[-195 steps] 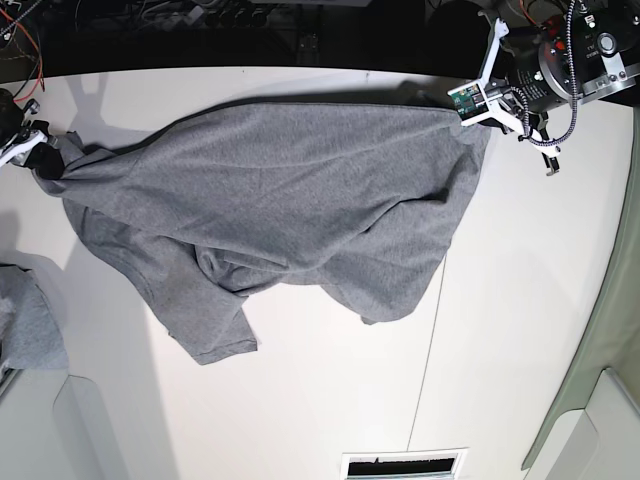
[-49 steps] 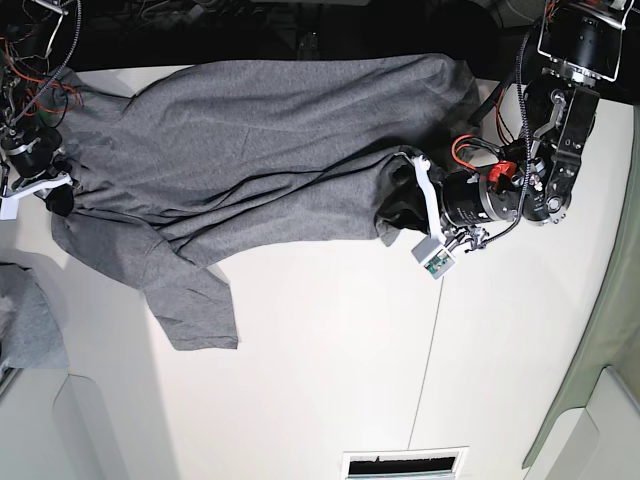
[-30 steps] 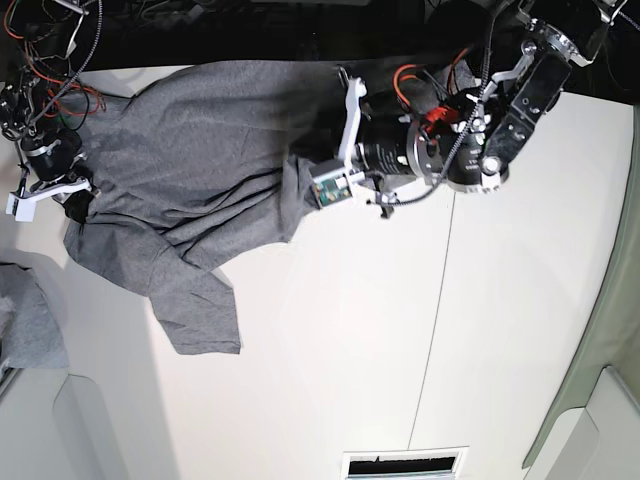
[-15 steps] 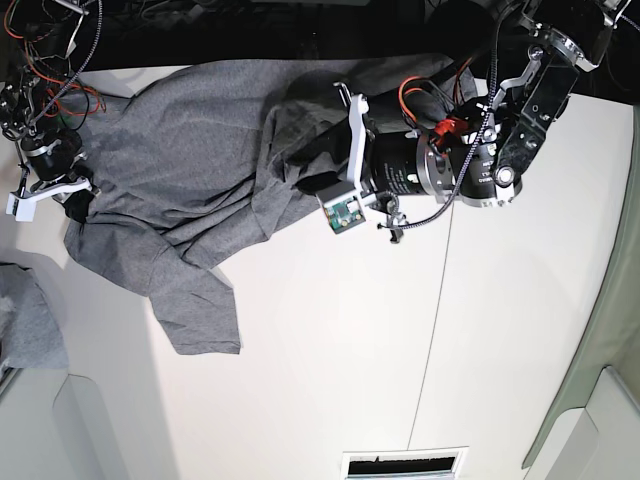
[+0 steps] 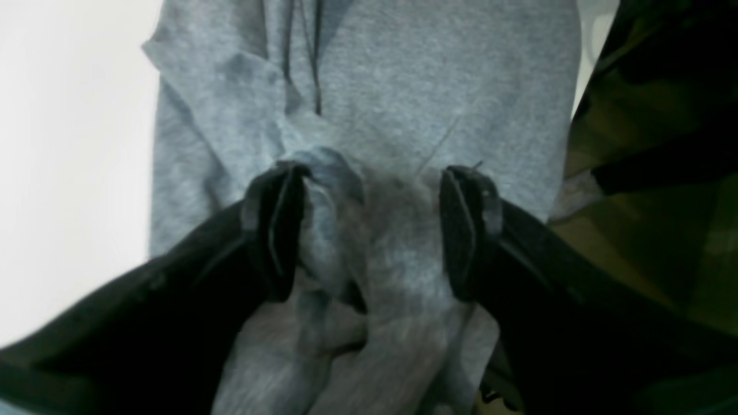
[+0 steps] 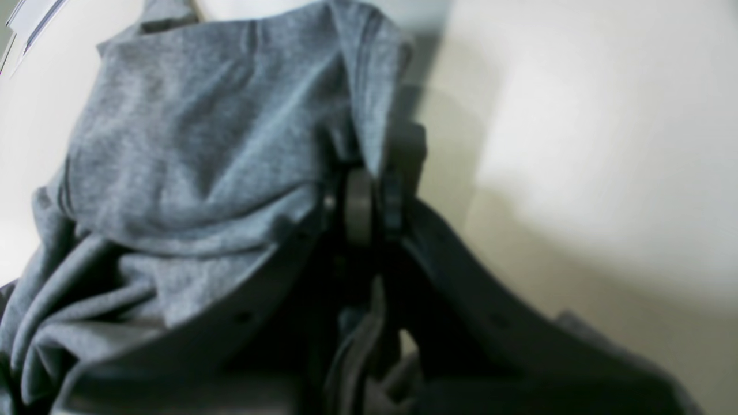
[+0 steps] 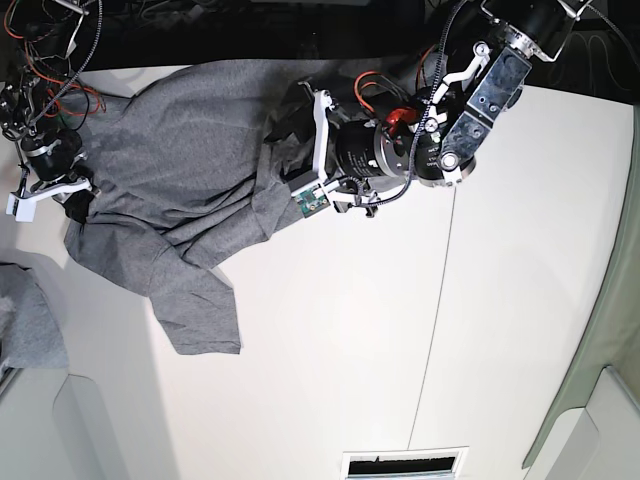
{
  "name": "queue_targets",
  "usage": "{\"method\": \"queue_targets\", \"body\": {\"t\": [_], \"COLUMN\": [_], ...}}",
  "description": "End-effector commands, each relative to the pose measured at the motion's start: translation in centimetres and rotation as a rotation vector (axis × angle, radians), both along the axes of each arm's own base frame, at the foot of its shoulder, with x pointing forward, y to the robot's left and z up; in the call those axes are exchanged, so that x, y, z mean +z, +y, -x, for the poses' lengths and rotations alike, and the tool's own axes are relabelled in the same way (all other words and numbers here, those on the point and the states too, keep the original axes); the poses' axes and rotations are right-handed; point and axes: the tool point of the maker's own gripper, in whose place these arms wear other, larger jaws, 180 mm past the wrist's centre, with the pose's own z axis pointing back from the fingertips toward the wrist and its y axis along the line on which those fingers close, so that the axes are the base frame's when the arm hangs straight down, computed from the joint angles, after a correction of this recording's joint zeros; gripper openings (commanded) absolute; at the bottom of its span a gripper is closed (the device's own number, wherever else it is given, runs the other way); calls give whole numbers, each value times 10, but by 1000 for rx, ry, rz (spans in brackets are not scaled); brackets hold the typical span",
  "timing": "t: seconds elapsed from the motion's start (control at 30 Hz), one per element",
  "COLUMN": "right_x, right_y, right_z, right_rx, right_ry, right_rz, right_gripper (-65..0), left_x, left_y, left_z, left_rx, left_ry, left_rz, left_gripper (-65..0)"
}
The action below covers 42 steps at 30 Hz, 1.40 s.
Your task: Layout the t-shirt on the table in an organized manner, then fold the t-shirt properly
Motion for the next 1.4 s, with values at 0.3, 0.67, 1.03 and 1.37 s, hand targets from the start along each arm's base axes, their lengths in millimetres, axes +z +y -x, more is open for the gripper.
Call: {"method": "queue_targets", "body": {"t": [0.3, 0.67, 1.03, 1.37], "right_x": [7, 7, 7, 7], "right_y": [-5, -5, -5, -5], "right_z": [-6, -6, -6, -6], "right_rx": [9, 9, 10, 9], "right_ry": [-11, -11, -10, -10], "right_rz": [16, 17, 17, 17], "right_gripper": [-650, -650, -650, -650], "left_x": [10, 10, 3, -2], "left_y": [2, -2, 8, 9], "left_z": [-19, -10, -18, -16], "left_rx": [59, -12, 59, 66], "left_ry": [-62, -62, -62, -58], "left_rz": [-6, -3, -39, -56], "left_gripper": [-593, -351, -254, -255]}}
